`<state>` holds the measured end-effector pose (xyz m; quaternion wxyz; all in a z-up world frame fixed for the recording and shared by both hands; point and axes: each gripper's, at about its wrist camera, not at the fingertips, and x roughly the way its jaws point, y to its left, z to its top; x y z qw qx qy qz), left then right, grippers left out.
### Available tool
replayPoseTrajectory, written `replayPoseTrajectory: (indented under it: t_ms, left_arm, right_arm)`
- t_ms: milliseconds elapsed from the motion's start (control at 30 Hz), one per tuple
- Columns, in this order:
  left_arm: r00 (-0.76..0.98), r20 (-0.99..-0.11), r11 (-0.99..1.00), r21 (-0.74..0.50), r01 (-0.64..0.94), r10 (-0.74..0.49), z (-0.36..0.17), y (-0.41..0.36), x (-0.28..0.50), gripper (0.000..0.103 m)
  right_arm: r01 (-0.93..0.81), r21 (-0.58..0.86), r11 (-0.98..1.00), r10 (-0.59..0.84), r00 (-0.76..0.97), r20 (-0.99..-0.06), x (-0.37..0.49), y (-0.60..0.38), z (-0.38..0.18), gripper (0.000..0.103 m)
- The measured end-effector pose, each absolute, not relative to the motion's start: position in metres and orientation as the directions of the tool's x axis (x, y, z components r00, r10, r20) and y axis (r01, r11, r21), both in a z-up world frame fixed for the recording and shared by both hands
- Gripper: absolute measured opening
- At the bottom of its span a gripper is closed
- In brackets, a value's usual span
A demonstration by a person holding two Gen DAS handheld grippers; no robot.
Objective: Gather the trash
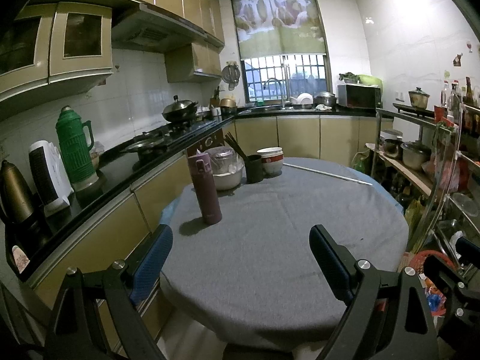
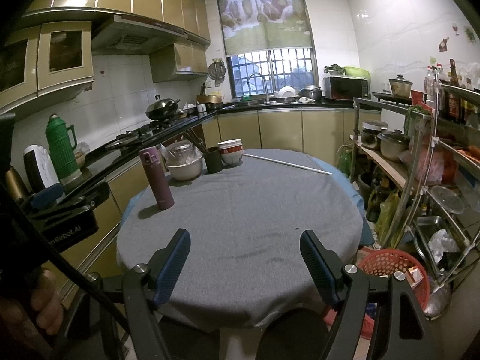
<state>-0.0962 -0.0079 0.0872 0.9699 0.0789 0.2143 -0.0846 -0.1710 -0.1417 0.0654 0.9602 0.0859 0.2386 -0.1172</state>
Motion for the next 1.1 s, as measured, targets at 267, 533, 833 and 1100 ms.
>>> replayPoseTrajectory:
  t_ms: [267, 533, 833, 1100]
  left_arm:
    - [0.893, -0.431, 0.974, 0.116, 0.196, -0.129, 0.0865, -0.0079, -0.0965, 0.093]
    - [0.893, -0.431, 0.973, 0.117, 0.196, -0.128, 0.0863, -0.0080, -0.0961, 0.093]
    - [0.894, -0.431, 0.974, 0.119, 0.196, -0.127, 0.0865, -0.0084, -0.0966, 0.093]
    - [0.894, -0.431, 0.974, 0.118, 0.195, -0.127, 0.0864, -0.0084, -0.0973, 0.093]
  right_arm:
    - [0.265, 0.111, 0.958, -0.182, 0.859, -0.478, -0.1719, -0.1410, 0.0647, 0.079]
    - [0.266, 0.109, 0.958, -0.183, 0.858, -0.480, -0.1714, -0.1417, 0.0635, 0.079]
    - [0.266, 0.112, 0.957, -0.182, 0.858, -0.481, -0.1723, -0.1422, 0.0613, 0.079]
    - [0.265, 0.113, 0.957, -0.181, 0.858, -0.481, -0.1725, -0.1428, 0.0616, 0.079]
